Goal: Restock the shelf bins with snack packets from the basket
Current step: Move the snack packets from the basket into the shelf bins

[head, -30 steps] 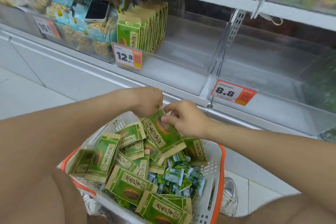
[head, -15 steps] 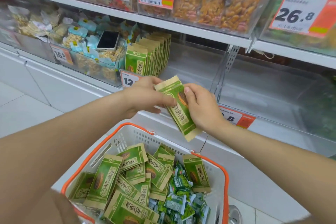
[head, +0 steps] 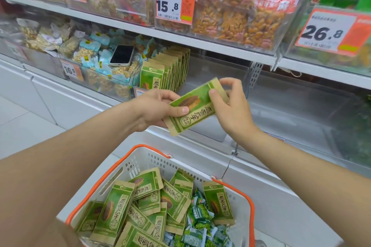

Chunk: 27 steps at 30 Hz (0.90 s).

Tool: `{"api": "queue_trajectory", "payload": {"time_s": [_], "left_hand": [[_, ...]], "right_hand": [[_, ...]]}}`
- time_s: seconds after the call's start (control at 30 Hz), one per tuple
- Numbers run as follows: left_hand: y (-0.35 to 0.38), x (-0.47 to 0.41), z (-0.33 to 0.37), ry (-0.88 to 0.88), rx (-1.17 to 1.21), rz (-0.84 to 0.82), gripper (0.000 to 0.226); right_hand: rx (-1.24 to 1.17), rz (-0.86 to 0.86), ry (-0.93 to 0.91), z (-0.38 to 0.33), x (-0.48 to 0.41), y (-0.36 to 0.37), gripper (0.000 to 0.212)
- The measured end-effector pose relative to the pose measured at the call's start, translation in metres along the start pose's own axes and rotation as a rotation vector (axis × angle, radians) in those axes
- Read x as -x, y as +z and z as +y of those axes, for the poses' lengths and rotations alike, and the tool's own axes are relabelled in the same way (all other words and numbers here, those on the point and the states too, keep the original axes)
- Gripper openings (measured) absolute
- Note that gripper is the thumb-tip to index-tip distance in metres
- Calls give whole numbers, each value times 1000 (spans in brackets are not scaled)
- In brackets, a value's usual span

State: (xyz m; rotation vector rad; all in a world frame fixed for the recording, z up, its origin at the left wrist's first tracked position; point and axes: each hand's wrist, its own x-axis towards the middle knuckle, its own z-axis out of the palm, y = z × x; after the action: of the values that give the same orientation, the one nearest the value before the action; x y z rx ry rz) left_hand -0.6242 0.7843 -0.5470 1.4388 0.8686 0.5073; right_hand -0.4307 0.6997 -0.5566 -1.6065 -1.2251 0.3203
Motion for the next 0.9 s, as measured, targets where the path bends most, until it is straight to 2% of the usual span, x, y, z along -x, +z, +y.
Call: {"api": "queue_trajectory", "payload": {"time_s": [0.07, 0.1, 0.23, 0.33, 0.4, 0.5, 0.6, 0.7, 0.77, 0.83, 0.9], "left_hand": [[1, -1, 0, -20, 92, -20, 22], [2, 0, 0, -20, 71, -54, 26], [5, 7, -6, 113, -442, -210, 54], [8, 8, -10, 139, -453, -224, 53], [4, 7, -10, 125, -388, -196, 56], [-5, 7, -9, 127, -350, -193, 58], [-10, 9, -3, 150, -358, -195, 73], [-17, 8, 4, 189, -386, -167, 82], [-28, 3, 6, 203, -405, -93, 90], [-44, -3, 4, 234, -454, 11, 97], [-59, -12, 0, 281, -605, 170, 93]], "right_hand": [[-255, -30, 140, 0, -4, 7, 22], [-327, -25, 155, -1, -5, 9, 21], [-395, -26, 151, -9, -7, 15, 29], [-492, -77, 255, -9, -11, 21, 26], [-430, -116, 251, -9, -14, 25, 40], [-210, -156, 173, -11, -16, 35, 53], [-63, -162, 212, -14, -22, 42, 66], [-130, -184, 298, -21, -28, 44, 59], [-230, -184, 268, -26, -34, 45, 51], [-280, -192, 127, -34, -38, 47, 32], [-258, -151, -54, -37, -45, 53, 18]]}}
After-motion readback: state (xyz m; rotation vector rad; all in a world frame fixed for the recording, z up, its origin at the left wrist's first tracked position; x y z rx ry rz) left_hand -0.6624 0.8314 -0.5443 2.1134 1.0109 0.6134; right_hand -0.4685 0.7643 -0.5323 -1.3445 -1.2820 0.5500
